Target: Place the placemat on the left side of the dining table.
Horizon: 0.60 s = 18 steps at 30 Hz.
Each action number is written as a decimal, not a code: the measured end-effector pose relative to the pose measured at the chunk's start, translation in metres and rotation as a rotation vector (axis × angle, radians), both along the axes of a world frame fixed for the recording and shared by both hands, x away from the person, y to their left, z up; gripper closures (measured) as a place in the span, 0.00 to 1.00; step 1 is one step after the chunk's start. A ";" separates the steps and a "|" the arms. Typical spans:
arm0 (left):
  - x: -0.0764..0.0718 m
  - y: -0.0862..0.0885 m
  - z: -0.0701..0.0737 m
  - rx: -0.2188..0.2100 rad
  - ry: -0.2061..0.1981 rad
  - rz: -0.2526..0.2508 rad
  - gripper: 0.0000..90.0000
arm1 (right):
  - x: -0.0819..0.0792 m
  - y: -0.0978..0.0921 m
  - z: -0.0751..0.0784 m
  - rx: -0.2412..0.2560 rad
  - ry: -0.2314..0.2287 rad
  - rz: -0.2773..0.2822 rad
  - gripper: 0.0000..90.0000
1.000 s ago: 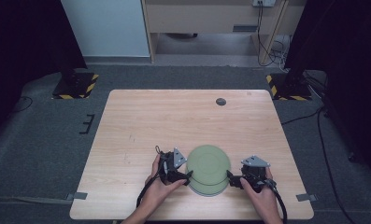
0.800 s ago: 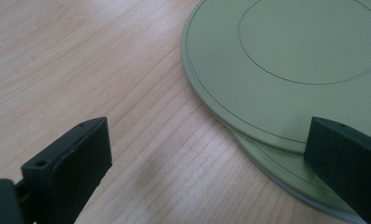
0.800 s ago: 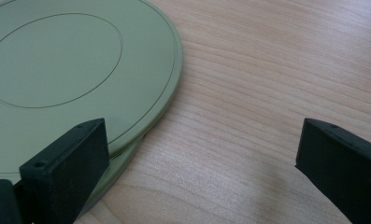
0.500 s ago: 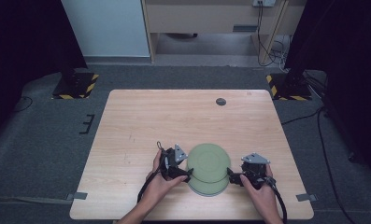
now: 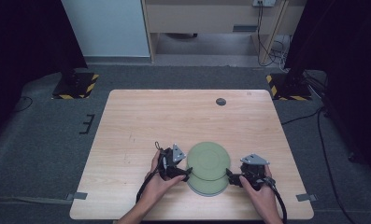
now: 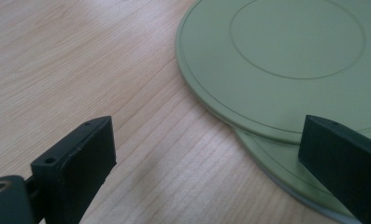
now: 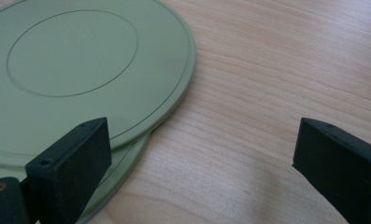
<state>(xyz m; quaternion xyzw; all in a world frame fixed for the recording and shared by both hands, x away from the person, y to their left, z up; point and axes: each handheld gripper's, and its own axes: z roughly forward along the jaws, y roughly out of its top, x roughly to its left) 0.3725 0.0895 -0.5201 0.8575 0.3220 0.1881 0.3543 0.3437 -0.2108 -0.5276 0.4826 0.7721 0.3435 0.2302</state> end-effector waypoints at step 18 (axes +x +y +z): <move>0.005 -0.010 -0.002 0.027 -0.036 0.020 0.02 | 0.007 0.002 -0.004 -0.006 -0.009 0.001 0.02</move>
